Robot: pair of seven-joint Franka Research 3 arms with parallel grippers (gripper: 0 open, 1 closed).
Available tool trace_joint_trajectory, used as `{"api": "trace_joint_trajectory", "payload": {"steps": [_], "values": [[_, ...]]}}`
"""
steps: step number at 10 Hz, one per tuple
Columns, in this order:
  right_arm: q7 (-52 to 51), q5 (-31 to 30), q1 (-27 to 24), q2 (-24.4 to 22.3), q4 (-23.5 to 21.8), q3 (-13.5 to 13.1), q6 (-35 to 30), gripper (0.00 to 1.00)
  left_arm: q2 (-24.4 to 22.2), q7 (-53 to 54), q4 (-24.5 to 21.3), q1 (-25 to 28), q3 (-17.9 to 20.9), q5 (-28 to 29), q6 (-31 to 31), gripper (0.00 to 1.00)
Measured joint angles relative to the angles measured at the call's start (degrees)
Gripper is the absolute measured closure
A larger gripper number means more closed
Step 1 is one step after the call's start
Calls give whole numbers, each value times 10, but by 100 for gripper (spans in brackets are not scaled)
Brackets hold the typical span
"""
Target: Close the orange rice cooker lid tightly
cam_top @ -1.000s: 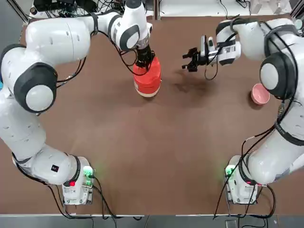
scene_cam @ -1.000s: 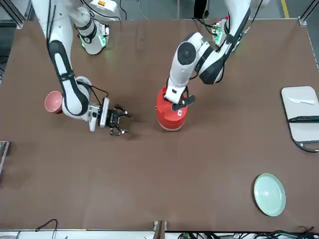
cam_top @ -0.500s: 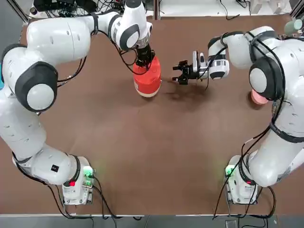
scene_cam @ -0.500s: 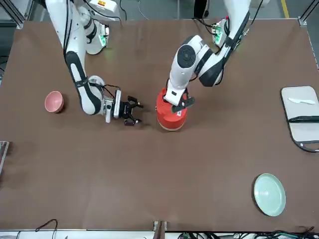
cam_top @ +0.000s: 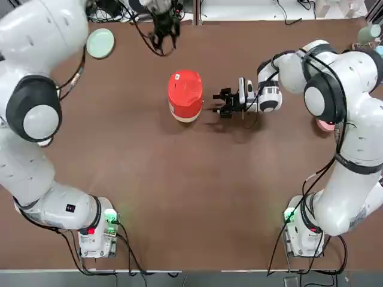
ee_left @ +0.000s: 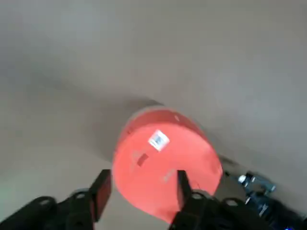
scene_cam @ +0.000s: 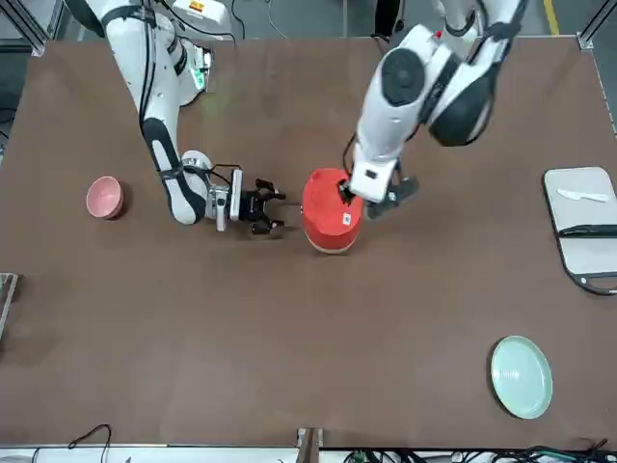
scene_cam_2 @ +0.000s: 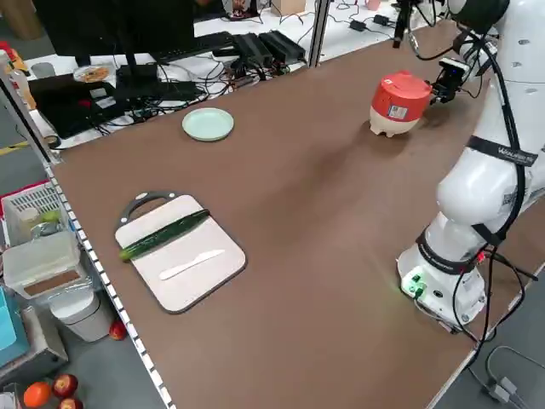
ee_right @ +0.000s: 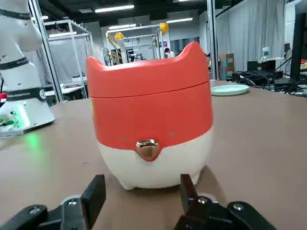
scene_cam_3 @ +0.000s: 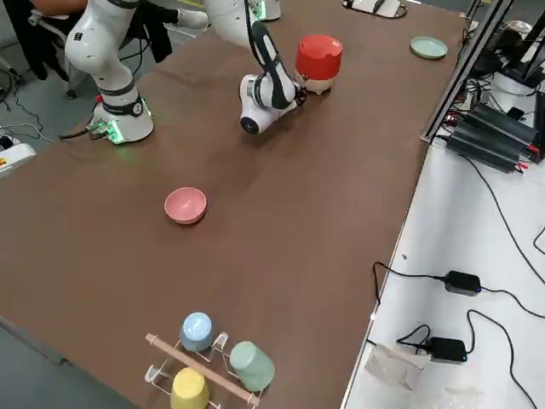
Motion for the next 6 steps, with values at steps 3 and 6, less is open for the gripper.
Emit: {"api": "trace_joint_trajectory", "payload": {"steps": [3, 6], "values": [[0, 34, 23, 3, 1, 10, -19, 29, -23, 73, 5, 103, 1, 2, -12, 0], [-4, 47, 26, 5, 2, 9, -20, 28, -48, 201, 6, 172, 2, 15, -71, 0]]}}
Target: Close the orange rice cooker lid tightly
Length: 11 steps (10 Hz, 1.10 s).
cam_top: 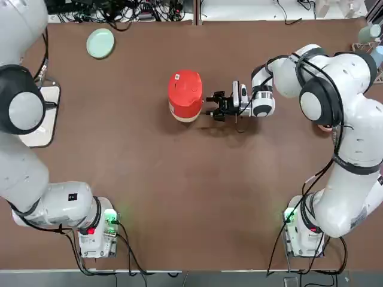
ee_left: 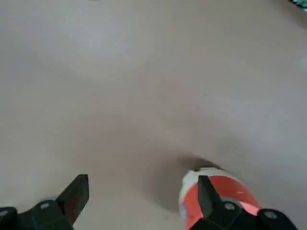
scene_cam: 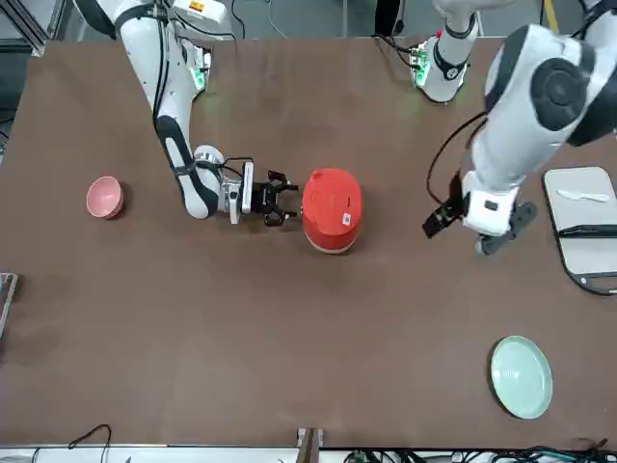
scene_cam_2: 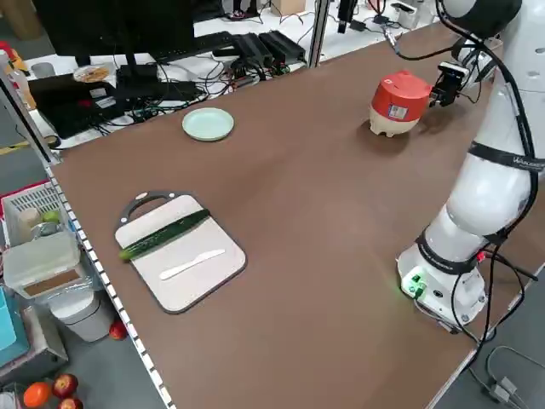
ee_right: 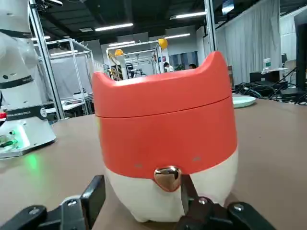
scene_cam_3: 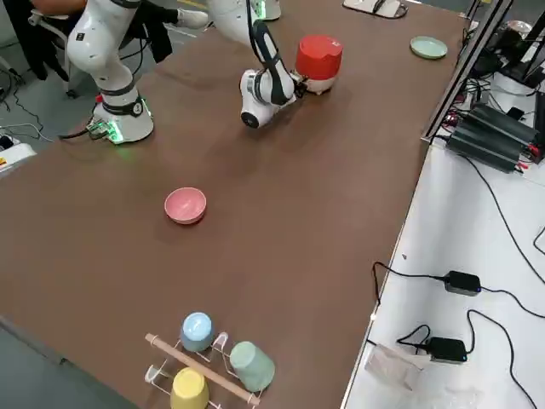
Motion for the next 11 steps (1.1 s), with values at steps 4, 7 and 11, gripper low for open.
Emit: {"api": "trace_joint_trajectory", "payload": {"steps": [4, 7, 11], "values": [[-6, 27, 6, 3, 1, 0, -3, 29, -62, 232, -2, 42, 71, -9, -38, 0], [-8, 38, 12, 9, 5, 0, -3, 29, -88, 423, -4, -18, 190, -61, -48, 0], [-8, 54, 25, 13, 8, 0, -3, 29, -104, 440, -7, -54, 212, -66, -52, 0]]}}
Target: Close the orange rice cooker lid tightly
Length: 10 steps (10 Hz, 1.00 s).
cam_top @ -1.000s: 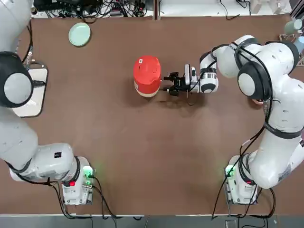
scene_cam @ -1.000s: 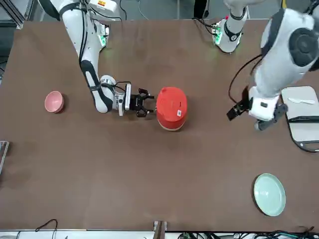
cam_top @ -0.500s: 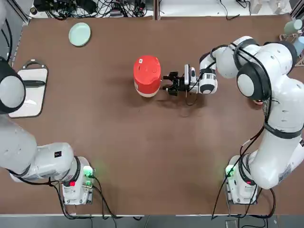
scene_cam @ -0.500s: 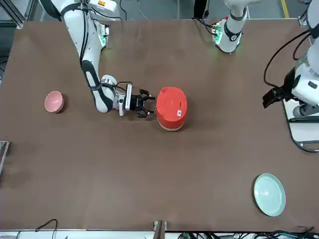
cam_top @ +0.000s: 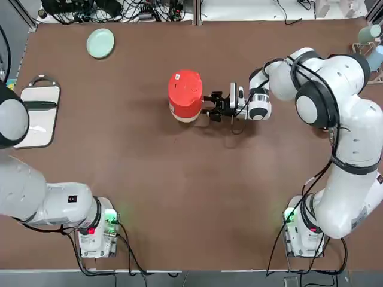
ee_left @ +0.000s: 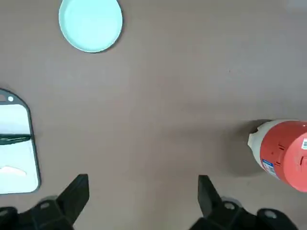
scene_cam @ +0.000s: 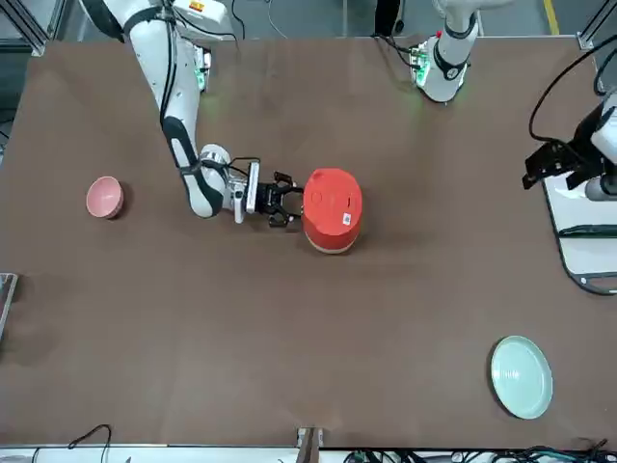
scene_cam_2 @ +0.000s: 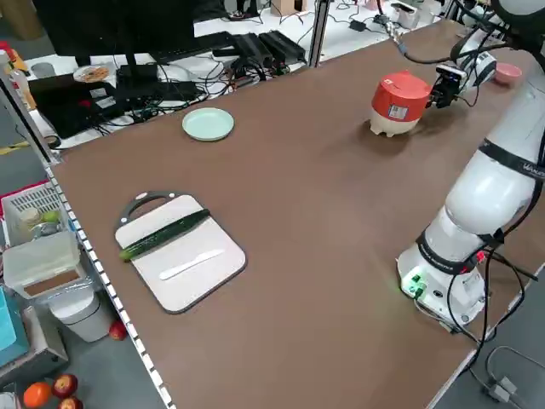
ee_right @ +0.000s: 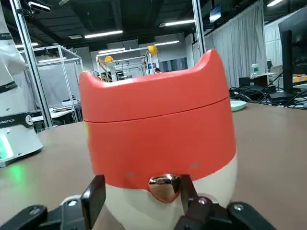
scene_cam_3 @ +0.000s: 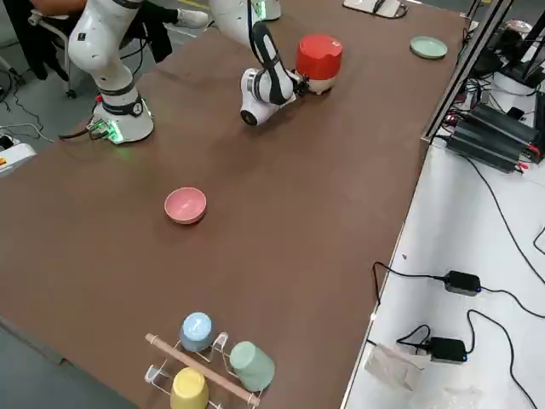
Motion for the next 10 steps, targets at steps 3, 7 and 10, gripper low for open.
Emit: {"api": "trace_joint_trajectory", "payload": {"steps": [3, 7, 10], "values": [[-1, 1, 2, 0, 0, -1, 0, 29, 1, -5, -3, 9, -23, 15, 0, 0], [-3, 2, 3, 1, 1, -1, 0, 29, 2, -14, 9, 21, -21, 18, 1, 0], [-3, 2, 4, 2, 1, -1, 1, 33, 2, -14, 10, 20, -22, 18, 1, 0]]}}
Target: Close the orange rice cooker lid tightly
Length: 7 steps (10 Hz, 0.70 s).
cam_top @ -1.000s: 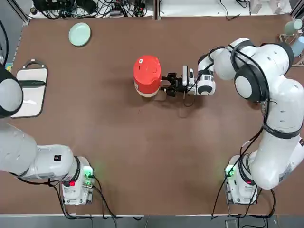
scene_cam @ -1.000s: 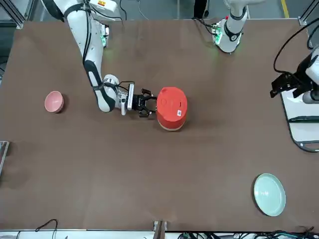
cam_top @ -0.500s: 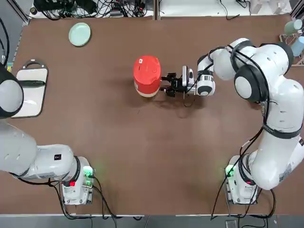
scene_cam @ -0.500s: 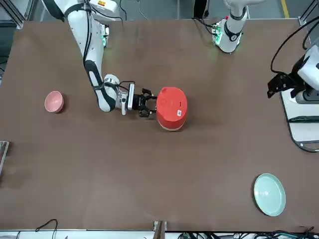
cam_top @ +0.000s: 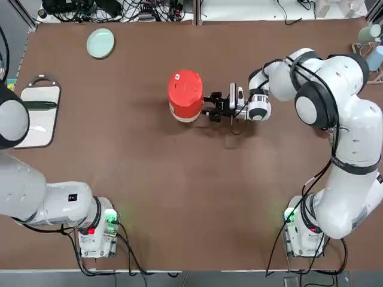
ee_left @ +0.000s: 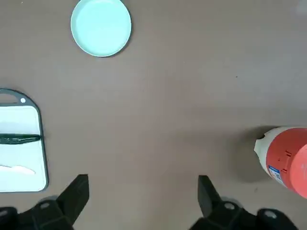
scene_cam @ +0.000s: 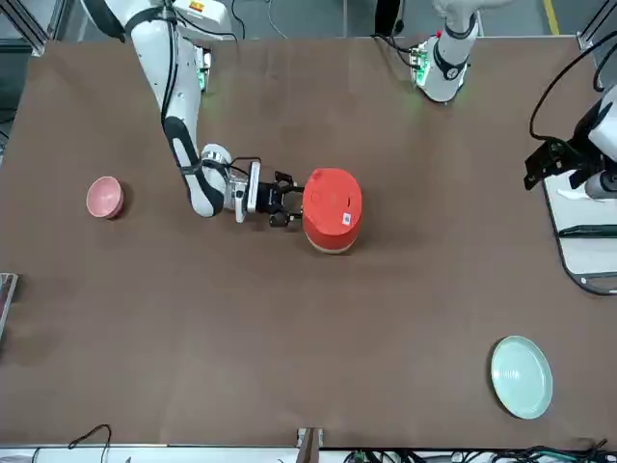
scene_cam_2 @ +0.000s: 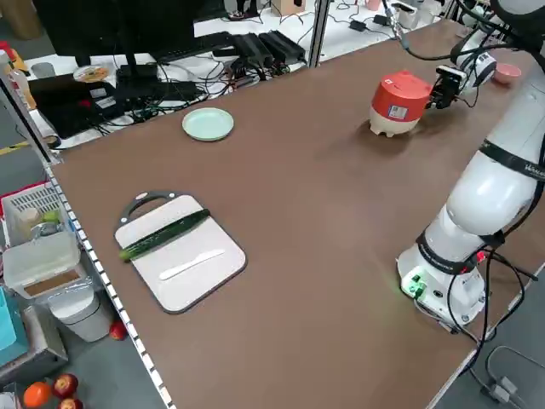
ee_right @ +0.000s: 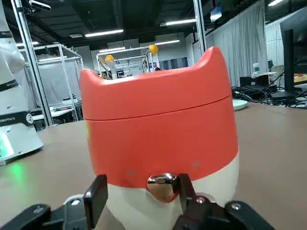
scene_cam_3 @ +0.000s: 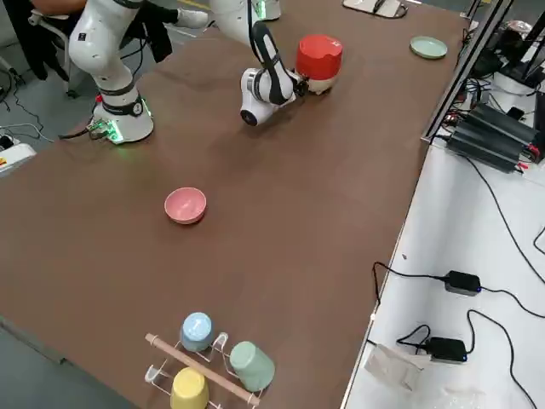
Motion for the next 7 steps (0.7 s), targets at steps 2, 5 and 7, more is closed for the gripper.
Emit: {"api": "trace_joint_trajectory", "payload": {"steps": [2, 5, 7], "values": [[0, 0, 2, 0, 0, -1, 0, 33, 0, 0, 0, 0, -1, 0, 0, 0], [0, 0, 5, 0, -1, -1, 0, 34, 0, 0, 1, 0, -1, 0, 0, 0], [-2, 0, 6, 1, -1, -2, 0, 40, 0, 0, 2, 0, 0, 0, 0, 0]]}}
